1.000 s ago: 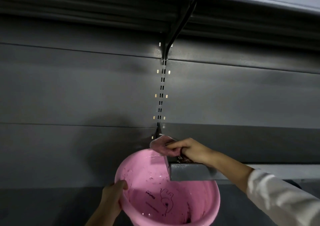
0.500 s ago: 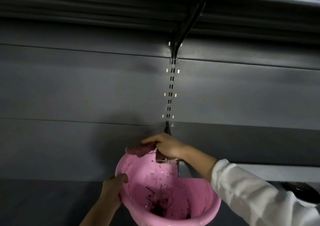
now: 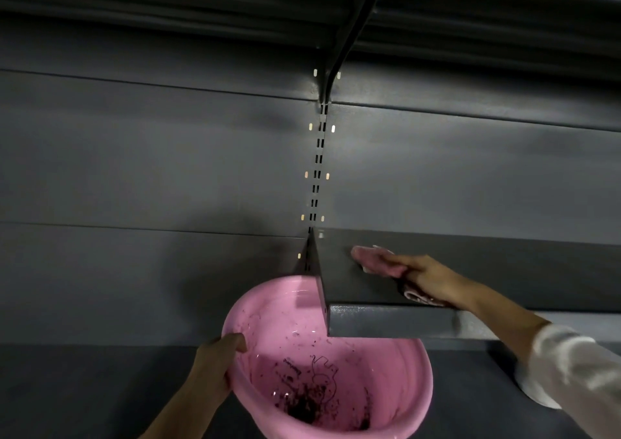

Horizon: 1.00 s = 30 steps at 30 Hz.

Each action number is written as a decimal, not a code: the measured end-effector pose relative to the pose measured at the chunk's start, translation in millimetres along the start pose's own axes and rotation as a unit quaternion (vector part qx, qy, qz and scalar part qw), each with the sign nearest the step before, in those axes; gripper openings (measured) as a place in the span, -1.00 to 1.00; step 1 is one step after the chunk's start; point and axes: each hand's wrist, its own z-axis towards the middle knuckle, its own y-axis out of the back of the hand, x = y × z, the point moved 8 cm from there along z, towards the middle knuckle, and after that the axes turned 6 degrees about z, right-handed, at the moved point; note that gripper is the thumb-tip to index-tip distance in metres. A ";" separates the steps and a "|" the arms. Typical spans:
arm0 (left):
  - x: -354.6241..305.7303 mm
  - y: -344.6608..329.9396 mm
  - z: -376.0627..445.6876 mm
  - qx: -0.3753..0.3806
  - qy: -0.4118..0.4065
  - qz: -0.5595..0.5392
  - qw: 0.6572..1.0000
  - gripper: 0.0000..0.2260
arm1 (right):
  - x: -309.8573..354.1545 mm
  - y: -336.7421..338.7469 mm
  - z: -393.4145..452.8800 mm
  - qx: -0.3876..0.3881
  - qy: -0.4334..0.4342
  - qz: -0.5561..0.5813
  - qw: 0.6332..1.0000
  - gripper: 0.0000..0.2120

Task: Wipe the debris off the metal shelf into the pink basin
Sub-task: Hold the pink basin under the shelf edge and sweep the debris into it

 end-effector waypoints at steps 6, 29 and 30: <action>1.2 -5.1 2.9 0.007 -0.001 0.005 1.000 -0.64 | 45.0 -49.4 9.3 0.060 0.035 -0.005 0.998 -0.44; 11.4 -4.9 14.3 -0.027 0.015 -0.001 1.000 -0.62 | -41.9 80.6 -11.6 -0.157 -0.038 0.023 0.987 -0.63; 12.2 -6.0 15.0 -0.027 0.018 0.000 0.999 -0.62 | -55.1 78.7 -14.8 -0.142 -0.054 0.006 0.988 -0.61</action>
